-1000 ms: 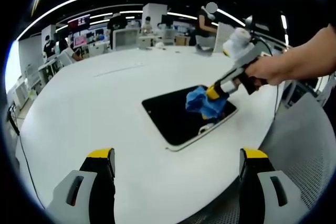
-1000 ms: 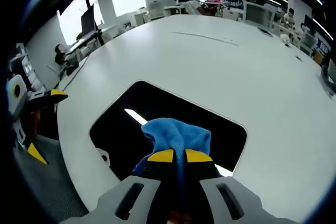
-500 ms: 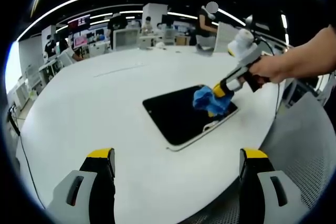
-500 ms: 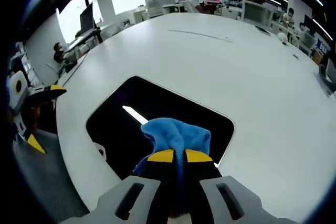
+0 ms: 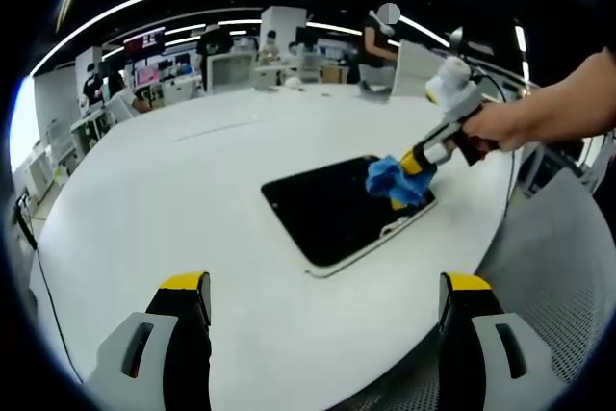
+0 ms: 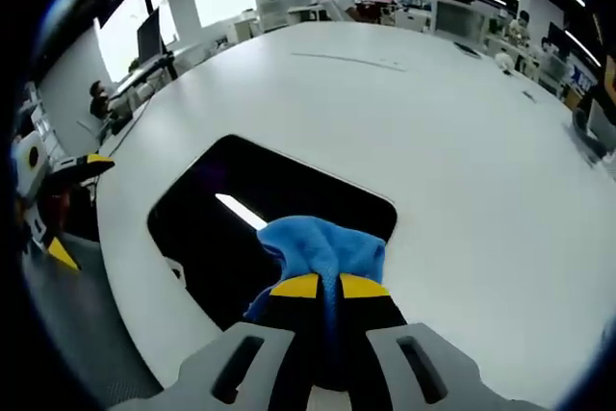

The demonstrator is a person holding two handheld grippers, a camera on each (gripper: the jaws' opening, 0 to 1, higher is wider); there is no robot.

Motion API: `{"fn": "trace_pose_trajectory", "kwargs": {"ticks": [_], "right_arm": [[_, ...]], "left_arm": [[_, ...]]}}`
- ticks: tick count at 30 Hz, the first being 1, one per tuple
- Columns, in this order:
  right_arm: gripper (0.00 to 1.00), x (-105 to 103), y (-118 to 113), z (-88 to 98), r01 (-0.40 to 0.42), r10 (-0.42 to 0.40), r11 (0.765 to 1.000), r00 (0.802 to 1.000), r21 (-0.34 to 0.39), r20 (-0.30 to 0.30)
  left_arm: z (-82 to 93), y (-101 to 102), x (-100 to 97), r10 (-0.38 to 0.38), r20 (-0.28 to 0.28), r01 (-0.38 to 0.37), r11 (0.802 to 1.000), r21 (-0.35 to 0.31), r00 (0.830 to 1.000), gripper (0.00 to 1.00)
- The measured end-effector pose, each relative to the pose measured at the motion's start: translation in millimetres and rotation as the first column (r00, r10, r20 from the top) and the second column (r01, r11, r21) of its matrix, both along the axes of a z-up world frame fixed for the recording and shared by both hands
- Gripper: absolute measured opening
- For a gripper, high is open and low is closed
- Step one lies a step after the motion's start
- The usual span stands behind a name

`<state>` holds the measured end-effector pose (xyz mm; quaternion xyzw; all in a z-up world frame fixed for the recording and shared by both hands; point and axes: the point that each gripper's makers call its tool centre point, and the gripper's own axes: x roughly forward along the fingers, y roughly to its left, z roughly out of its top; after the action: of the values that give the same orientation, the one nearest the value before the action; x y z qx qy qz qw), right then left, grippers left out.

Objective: Wipe the mirror surface with the cleaning cloth until all visible marks leave the cleaned area.

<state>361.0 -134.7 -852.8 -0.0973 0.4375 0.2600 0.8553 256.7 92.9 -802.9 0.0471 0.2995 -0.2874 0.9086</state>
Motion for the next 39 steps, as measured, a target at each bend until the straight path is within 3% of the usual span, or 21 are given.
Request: {"fn": "trace_pose_trajectory", "kwargs": {"ticks": [16, 39], "right_arm": [[0.01, -1.5, -19.9, -1.4, 0.057, -0.057, 0.998, 0.998, -0.004, -0.012], [0.01, -7.0, -17.5, -1.2, 0.073, -0.073, 0.996, 0.997, -0.042, 0.002]], "left_arm": [[-0.1, -1.2, -0.3, -0.010, 0.002, 0.010, 1.000, 0.001, 1.000, 0.99], [0.4, -2.7, -1.1, -0.016, 0.002, 0.016, 1.000, 0.002, 1.000, 0.99]]}}
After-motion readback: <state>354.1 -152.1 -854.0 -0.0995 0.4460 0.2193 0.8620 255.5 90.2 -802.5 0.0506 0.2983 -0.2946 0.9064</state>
